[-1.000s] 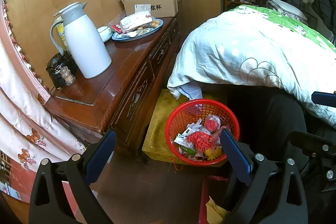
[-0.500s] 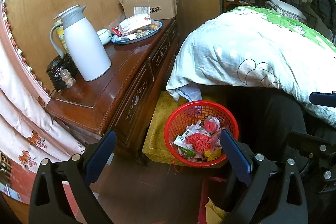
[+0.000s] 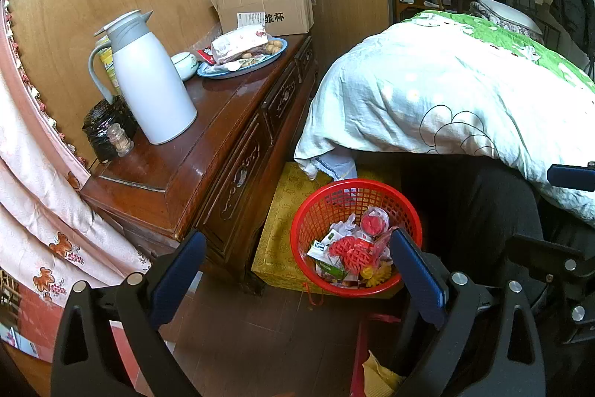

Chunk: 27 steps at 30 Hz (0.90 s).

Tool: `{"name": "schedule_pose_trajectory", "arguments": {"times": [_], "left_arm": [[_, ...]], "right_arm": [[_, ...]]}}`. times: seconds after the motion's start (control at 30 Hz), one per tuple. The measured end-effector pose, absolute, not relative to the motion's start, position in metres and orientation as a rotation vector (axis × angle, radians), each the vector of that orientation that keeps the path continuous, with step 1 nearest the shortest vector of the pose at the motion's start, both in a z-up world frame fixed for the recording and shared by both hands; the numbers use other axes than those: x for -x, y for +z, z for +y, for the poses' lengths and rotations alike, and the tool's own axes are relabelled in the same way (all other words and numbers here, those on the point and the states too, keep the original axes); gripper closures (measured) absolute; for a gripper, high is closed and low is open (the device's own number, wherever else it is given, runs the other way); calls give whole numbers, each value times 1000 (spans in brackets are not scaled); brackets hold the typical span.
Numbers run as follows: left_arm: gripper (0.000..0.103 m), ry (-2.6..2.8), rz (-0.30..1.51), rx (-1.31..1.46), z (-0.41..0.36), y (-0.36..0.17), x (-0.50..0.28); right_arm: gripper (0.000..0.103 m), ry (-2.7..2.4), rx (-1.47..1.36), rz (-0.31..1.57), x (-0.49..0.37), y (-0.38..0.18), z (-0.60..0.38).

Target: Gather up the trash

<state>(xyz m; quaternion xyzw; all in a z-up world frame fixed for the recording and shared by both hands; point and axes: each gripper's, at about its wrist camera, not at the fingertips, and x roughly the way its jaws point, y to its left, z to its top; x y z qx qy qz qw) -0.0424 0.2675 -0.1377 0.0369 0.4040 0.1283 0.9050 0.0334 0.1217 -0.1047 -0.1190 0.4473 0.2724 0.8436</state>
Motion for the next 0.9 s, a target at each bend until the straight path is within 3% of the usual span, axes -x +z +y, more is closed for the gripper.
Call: {"name": "schedule_pose_trajectory", "arguments": {"times": [0.9], "left_arm": [[6, 265, 837, -79, 265, -138, 42]], "right_arm": [[14, 575, 251, 945, -33, -104, 122]]}}
